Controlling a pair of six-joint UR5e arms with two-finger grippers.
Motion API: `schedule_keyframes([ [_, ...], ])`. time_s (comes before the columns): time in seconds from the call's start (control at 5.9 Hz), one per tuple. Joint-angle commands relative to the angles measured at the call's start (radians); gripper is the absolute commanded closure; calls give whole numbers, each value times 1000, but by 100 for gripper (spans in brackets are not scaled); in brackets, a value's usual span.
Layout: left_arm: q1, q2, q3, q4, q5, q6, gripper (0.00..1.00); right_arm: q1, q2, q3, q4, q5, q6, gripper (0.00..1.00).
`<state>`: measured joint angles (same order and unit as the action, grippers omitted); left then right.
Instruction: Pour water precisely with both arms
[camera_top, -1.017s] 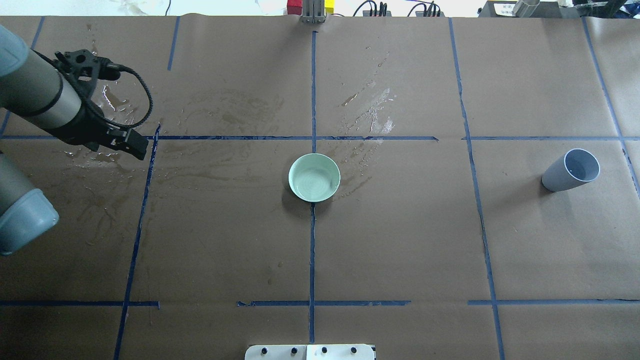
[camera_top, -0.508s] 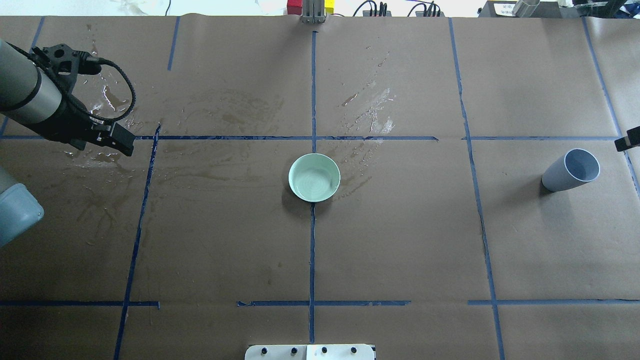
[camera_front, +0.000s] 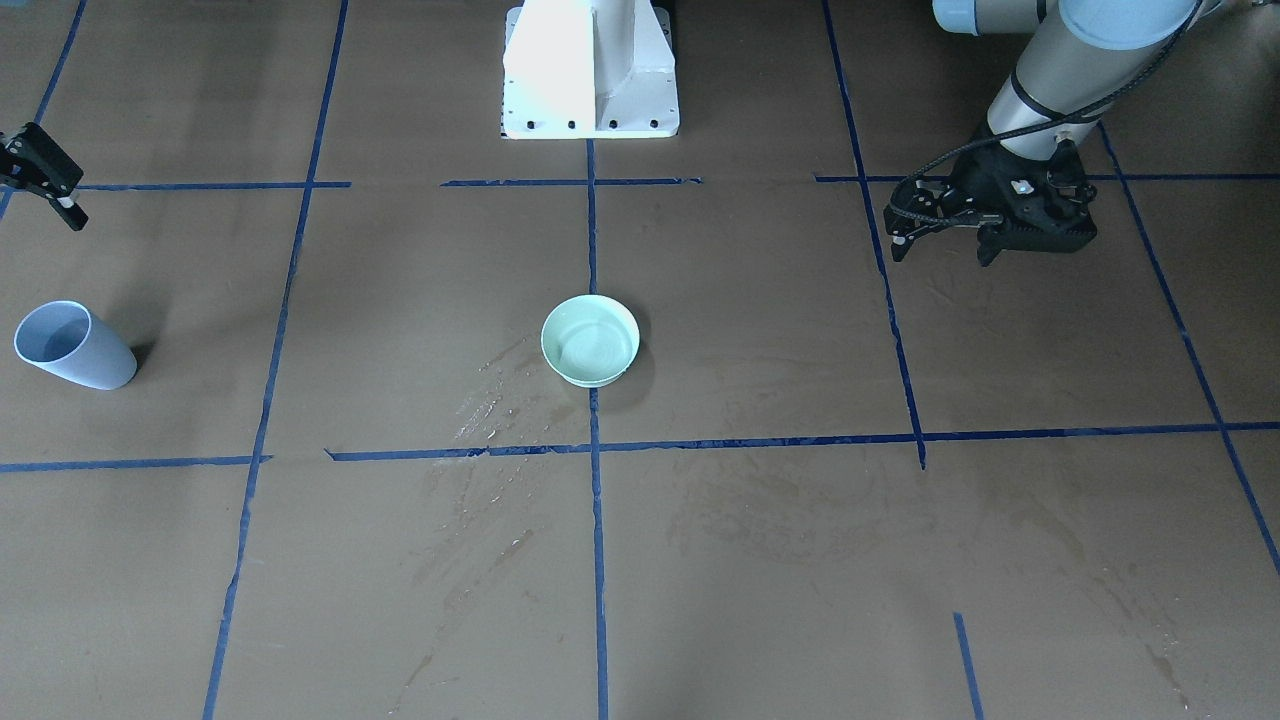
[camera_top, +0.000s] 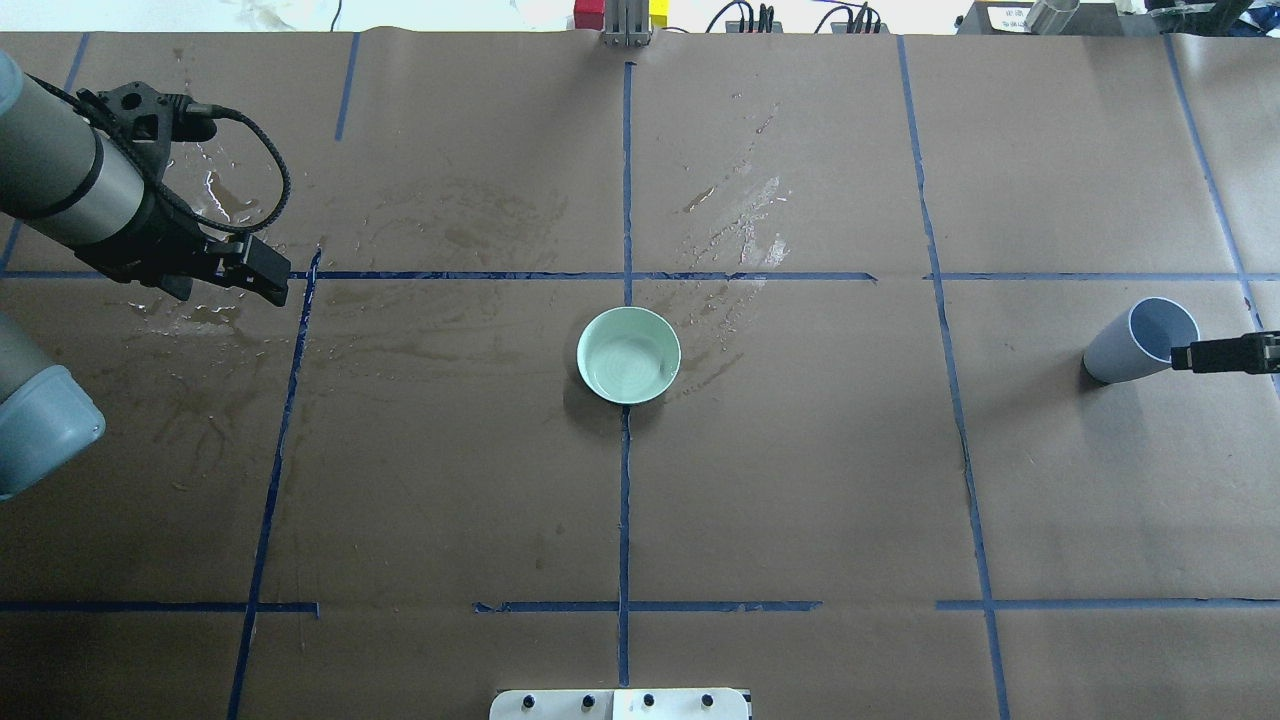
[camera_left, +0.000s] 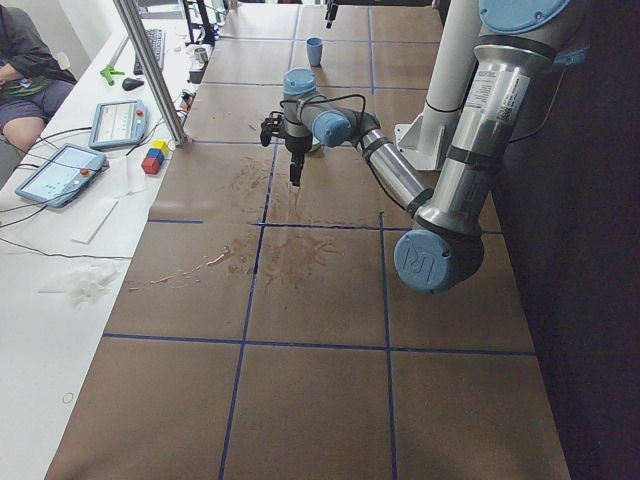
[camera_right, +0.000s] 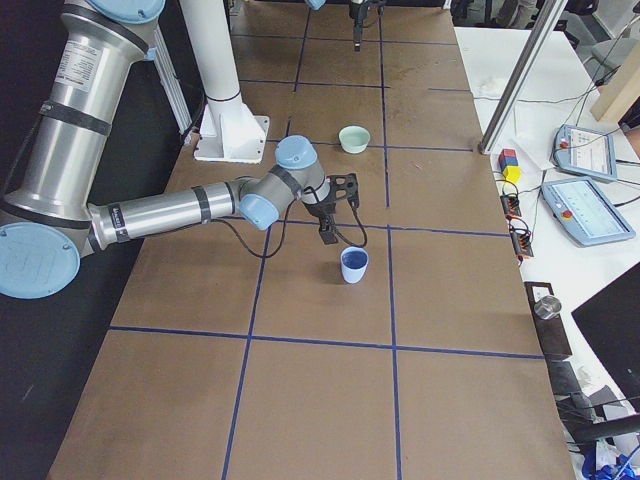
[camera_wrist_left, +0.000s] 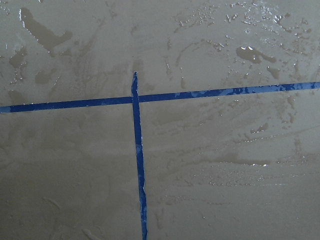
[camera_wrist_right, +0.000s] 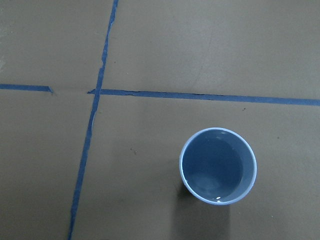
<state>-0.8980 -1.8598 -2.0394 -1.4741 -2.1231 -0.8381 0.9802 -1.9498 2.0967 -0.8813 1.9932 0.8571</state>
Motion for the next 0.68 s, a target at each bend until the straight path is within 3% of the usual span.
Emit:
schedule_keyframes([
  [0.0,14,-5,1,0,2,-16,0,-109,-64,-47,152,-167,72,0],
  [0.34,19,-6,2,0,2,-16,0,-228,-78,-209,415,-354,170,0],
  [0.51,19,-6,2,0,2,-16,0,-307,-78,-227,426,-470,201,0],
])
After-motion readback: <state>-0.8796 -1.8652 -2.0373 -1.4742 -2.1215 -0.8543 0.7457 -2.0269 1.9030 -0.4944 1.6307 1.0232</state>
